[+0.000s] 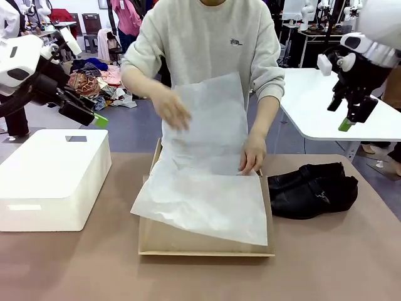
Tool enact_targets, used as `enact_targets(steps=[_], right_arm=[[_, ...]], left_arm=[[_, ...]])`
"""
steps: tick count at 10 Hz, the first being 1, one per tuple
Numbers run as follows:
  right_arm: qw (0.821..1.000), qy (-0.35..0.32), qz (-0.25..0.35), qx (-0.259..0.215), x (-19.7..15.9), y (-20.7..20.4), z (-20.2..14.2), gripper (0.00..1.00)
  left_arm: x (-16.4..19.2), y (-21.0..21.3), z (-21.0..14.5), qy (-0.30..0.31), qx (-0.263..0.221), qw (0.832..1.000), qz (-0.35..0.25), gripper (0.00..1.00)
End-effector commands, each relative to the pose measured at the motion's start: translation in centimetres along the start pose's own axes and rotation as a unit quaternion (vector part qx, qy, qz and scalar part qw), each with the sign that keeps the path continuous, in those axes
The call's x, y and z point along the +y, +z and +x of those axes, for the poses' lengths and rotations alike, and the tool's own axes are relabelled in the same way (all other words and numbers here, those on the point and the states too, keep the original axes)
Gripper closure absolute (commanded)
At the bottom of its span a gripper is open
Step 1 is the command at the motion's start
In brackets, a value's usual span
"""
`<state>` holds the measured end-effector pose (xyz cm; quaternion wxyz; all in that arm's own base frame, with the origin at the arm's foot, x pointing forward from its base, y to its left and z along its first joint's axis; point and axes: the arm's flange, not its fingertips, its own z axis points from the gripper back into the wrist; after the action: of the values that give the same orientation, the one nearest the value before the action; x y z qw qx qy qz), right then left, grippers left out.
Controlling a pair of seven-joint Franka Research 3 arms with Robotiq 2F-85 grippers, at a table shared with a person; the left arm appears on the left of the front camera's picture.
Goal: Pack the shoes into the box.
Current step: Place one shoe of the Shoes into the Shoes Box.
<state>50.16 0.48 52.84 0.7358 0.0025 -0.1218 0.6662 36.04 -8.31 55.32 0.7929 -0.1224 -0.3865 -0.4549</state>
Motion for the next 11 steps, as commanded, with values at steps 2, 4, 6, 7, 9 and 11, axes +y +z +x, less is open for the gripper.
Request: enact_targets(steps=[2, 4, 6, 7, 9, 11], right_arm=[[1.0, 0.025, -0.014, 0.004, -0.8, -3.2, -1.9, 0.0], [1.0, 0.014, -0.013, -0.003, -1.1, -5.5, -2.9, 0.0], [1.0, 0.004, 0.002, -0.003, -1.4, -7.1, -3.5, 0.0], [1.0, -0.002, 0.0, -0.002, -1.6, -7.5, -3.7, 0.0], [1.0, -0.007, 0.009, 0.012, -1.3, -7.5, -3.6, 0.0], [1.0, -0.007, 0.009, 0.012, -1.3, -7.5, -3.6, 0.0]], left_arm=[[0.1, 0.0, -0.1, -0.003, -0.007, 1.0, -0.005, 0.0], [0.1, 0.0, -0.1, -0.003, -0.007, 1.0, -0.005, 0.0], [0.1, 0.0, -0.1, -0.003, -0.007, 1.0, -0.005, 0.0], [0.1, 0.0, -0.1, -0.003, -0.007, 1.0, -0.005, 0.0], [0.1, 0.0, -0.1, -0.003, -0.007, 1.0, -0.005, 0.0], [0.1, 0.0, -0.1, -0.003, -0.007, 1.0, -0.005, 0.0]])
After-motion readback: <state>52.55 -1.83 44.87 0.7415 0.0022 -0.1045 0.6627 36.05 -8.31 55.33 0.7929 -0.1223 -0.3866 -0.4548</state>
